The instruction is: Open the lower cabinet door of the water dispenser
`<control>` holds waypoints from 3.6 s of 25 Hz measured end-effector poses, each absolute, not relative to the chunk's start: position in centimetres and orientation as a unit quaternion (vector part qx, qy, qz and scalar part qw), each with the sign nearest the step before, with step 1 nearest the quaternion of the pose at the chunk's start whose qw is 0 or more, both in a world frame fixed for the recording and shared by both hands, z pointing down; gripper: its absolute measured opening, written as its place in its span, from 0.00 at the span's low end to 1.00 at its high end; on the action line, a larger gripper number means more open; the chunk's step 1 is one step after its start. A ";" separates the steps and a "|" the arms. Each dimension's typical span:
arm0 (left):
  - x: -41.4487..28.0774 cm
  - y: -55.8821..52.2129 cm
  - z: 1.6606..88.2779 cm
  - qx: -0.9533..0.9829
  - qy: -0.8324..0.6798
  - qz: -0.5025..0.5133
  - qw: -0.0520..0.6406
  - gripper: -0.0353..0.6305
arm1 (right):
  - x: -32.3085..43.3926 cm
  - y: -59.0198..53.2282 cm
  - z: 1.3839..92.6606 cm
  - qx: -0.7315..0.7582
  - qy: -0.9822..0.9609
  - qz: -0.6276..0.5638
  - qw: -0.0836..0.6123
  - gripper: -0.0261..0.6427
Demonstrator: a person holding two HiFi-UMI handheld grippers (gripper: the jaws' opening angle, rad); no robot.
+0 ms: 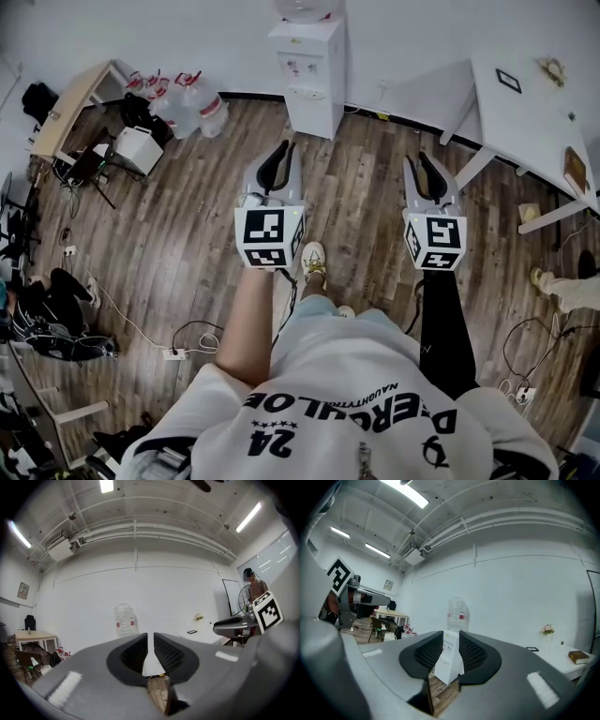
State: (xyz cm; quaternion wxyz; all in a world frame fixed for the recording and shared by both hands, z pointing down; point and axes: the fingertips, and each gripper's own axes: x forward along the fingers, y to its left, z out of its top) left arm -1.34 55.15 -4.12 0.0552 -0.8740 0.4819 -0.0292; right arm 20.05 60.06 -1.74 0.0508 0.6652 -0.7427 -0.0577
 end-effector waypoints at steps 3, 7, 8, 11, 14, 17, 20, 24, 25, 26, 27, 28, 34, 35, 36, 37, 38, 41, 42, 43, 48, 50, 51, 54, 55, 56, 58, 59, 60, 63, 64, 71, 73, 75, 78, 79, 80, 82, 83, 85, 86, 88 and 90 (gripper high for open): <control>-1.3 52.9 -3.5 -0.874 0.482 -0.028 0.047 0.13 | 20.1 58.0 -1.1 0.665 -0.742 -0.053 0.060 0.17; -1.1 49.0 -2.7 -0.875 0.481 -0.029 0.040 0.13 | 19.9 54.3 -0.5 0.664 -0.743 -0.053 0.070 0.17; -1.1 47.8 -2.6 -0.876 0.480 -0.030 0.039 0.13 | 19.9 53.2 -0.4 0.664 -0.743 -0.053 0.071 0.17; -1.0 44.2 -2.5 -0.877 0.478 -0.031 0.036 0.13 | 20.1 49.8 -0.2 0.665 -0.742 -0.048 0.075 0.17; -0.8 40.5 -2.7 -0.877 0.479 -0.029 0.031 0.13 | 20.3 46.4 -0.5 0.667 -0.740 -0.044 0.076 0.17; -0.5 36.8 -2.9 -0.879 0.475 -0.033 0.029 0.13 | 20.2 43.0 -0.7 0.670 -0.737 -0.039 0.076 0.17; -0.3 33.9 -3.1 -0.882 0.468 -0.035 0.029 0.13 | 20.0 40.1 -0.7 0.671 -0.737 -0.036 0.078 0.17; -0.7 30.0 -3.5 -0.884 0.465 -0.036 0.029 0.13 | 19.8 36.0 -0.9 0.674 -0.734 -0.032 0.075 0.17; -0.9 29.1 -3.5 -0.884 0.464 -0.038 0.029 0.13 | 19.6 35.0 -1.0 0.674 -0.734 -0.031 0.075 0.17; -1.2 28.2 -3.5 -0.885 0.463 -0.039 0.028 0.13 | 19.3 34.1 -1.0 0.674 -0.734 -0.030 0.075 0.17; -1.4 27.4 -3.4 -0.886 0.461 -0.040 0.028 0.13 | 18.9 33.3 -1.0 0.674 -0.734 -0.030 0.075 0.17; -1.7 26.7 -3.3 -0.887 0.459 -0.041 0.027 0.13 | 18.5 32.6 -0.9 0.674 -0.735 -0.030 0.075 0.17; -1.9 23.0 -2.7 -0.895 0.443 -0.046 0.028 0.13 | 17.0 28.7 -0.4 0.673 -0.735 -0.030 0.081 0.17; -1.9 22.4 -2.6 -0.896 0.440 -0.047 0.028 0.13 | 17.0 28.1 -0.3 0.674 -0.733 -0.029 0.082 0.17; -1.8 21.7 -2.5 -0.897 0.438 -0.047 0.028 0.13 | 16.9 27.5 -0.2 0.676 -0.732 -0.028 0.082 0.17; -1.9 21.0 -2.4 -0.898 0.436 -0.047 0.025 0.13 | 16.9 26.8 -0.2 0.677 -0.731 -0.027 0.082 0.17; -1.9 20.3 -2.3 -0.899 0.434 -0.047 0.021 0.13 | 16.8 26.2 -0.2 0.678 -0.730 -0.027 0.082 0.17; -1.8 18.6 -1.9 -0.904 0.426 -0.044 0.011 0.13 | 16.6 24.6 -0.2 0.679 -0.729 -0.029 0.083 0.17; -1.7 18.3 -1.8 -0.905 0.423 -0.044 0.010 0.13 | 16.5 24.2 -0.1 0.680 -0.728 -0.028 0.083 0.17; -1.6 17.9 -1.7 -0.906 0.421 -0.045 0.011 0.13 | 16.4 23.9 0.0 0.680 -0.728 -0.027 0.084 0.17; -1.7 16.1 -1.0 -0.910 0.412 -0.047 0.003 0.14 | 15.8 22.5 0.5 0.678 -0.728 -0.028 0.098 0.17; -1.8 15.6 -0.7 -0.910 0.412 -0.046 -0.003 0.14 | 15.6 22.1 0.7 0.676 -0.729 -0.030 0.104 0.17; -1.7 15.4 -0.6 -0.911 0.411 -0.045 -0.004 0.14 | 15.6 22.0 0.7 0.675 -0.730 -0.030 0.106 0.17; -1.3 15.3 -0.3 -0.914 0.403 -0.045 -0.007 0.14 | 15.7 21.7 0.8 0.674 -0.730 -0.031 0.110 0.17; -1.3 15.2 -0.2 -0.915 0.400 -0.046 -0.009 0.14 | 15.6 21.5 0.8 0.674 -0.730 -0.031 0.111 0.17; -1.3 15.1 -0.1 -0.916 0.398 -0.047 -0.011 0.14 | 15.5 21.3 0.9 0.673 -0.730 -0.031 0.112 0.17; -1.4 14.9 0.1 -0.918 0.394 -0.048 -0.014 0.14 | 15.3 20.9 0.9 0.672 -0.731 -0.032 0.113 0.17; -1.5 14.7 0.0 -0.918 0.393 -0.047 -0.015 0.14 | 15.2 20.6 0.8 0.671 -0.732 -0.034 0.113 0.17; -1.6 14.6 0.0 -0.918 0.393 -0.046 -0.014 0.15 | 15.1 20.4 0.7 0.670 -0.733 -0.035 0.112 0.17; -1.9 14.2 -0.1 -0.917 0.396 -0.042 -0.014 0.15 | 14.9 19.5 0.4 0.668 -0.736 -0.040 0.106 0.17; -1.9 14.0 -0.1 -0.916 0.398 -0.040 -0.014 0.15 | 14.8 19.3 0.3 0.666 -0.737 -0.042 0.106 0.17; -1.5 13.1 -0.1 -0.914 0.403 -0.040 -0.010 0.15 | 14.3 17.3 0.4 0.650 -0.752 -0.045 0.100 0.17; -1.3 12.7 -0.2 -0.915 0.401 -0.039 -0.008 0.15 | 14.4 16.6 0.2 0.649 -0.755 -0.043 0.091 0.17; -1.0 12.4 -0.2 -0.915 0.401 -0.039 -0.006 0.15 | 14.3 16.2 0.3 0.646 -0.758 -0.037 0.080 0.17; -0.6 12.2 0.2 -0.914 0.403 -0.040 -0.004 0.15 | 14.4 15.6 1.0 0.640 -0.763 -0.035 0.081 0.17; -0.4 12.1 0.4 -0.914 0.403 -0.041 -0.003 0.15 | 14.7 15.4 1.1 0.640 -0.764 -0.035 0.081 0.17; -0.3 12.0 0.5 -0.914 0.404 -0.043 -0.002 0.15 | 14.9 15.1 1.1 0.640 -0.764 -0.034 0.079 0.17; -0.1 11.5 0.6 -0.913 0.405 -0.044 0.000 0.15 | 15.4 14.5 0.9 0.641 -0.764 -0.033 0.073 0.17; 0.0 11.1 0.6 -0.913 0.406 -0.044 0.000 0.15 | 15.6 14.2 0.9 0.640 -0.764 -0.033 0.071 0.17; 0.1 10.4 0.9 -0.911 0.410 -0.047 -0.002 0.15 | 15.9 13.5 1.2 0.638 -0.766 -0.030 0.071 0.17; 0.2 10.0 1.1 -0.910 0.411 -0.049 -0.003 0.15 | 16.2 13.2 1.5 0.638 -0.767 -0.028 0.071 0.17; 0.5 9.2 1.5 -0.909 0.414 -0.053 -0.005 0.15 | 16.6 12.5 2.0 0.637 -0.767 -0.022 0.070 0.17; 0.7 8.2 1.7 -0.908 0.415 -0.056 -0.005 0.15 | 16.8 11.6 2.4 0.636 -0.768 -0.019 0.072 0.17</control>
